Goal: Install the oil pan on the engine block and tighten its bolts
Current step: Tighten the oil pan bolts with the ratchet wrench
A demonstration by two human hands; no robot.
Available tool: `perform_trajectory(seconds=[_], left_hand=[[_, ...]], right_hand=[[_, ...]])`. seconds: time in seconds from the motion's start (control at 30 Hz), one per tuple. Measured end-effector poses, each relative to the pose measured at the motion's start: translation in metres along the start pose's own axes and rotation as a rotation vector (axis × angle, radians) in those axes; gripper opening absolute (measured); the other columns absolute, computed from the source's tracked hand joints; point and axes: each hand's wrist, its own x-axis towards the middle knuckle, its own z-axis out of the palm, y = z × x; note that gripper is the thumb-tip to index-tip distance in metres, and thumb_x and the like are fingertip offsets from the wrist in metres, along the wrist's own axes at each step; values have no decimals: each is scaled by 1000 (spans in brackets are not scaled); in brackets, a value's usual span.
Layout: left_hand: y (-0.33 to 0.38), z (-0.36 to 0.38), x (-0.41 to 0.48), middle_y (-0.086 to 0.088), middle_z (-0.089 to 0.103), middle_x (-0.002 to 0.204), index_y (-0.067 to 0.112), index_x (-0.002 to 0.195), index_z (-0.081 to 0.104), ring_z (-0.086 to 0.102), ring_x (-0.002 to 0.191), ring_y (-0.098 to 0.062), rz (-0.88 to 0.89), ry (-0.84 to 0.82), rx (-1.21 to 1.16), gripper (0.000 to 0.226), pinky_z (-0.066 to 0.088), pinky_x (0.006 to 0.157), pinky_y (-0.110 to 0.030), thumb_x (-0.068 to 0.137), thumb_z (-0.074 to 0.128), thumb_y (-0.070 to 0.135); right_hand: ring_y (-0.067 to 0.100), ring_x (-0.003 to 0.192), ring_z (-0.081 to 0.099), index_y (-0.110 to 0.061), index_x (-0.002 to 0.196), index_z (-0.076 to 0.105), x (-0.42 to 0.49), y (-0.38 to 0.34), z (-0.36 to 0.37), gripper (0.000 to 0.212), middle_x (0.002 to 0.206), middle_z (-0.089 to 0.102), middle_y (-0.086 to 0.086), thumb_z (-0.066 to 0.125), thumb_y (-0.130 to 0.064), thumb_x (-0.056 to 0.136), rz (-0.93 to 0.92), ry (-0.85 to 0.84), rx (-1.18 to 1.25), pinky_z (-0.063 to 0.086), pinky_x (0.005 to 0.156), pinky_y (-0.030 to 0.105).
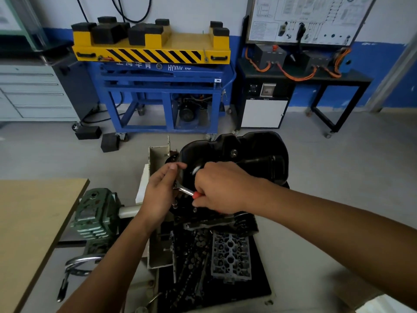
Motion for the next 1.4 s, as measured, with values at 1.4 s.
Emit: perform_trajectory(seconds=[1.4], left_hand=[[0, 4, 3, 1, 60, 64, 16, 83, 70, 52, 57, -11, 27, -47, -42, 28, 45, 55, -25, 99, 51, 29]], right_hand=[[9, 51, 34, -26, 60, 34, 6, 5, 28, 46, 59, 38, -6, 53, -50, 95, 42, 178, 11, 26, 51, 28]])
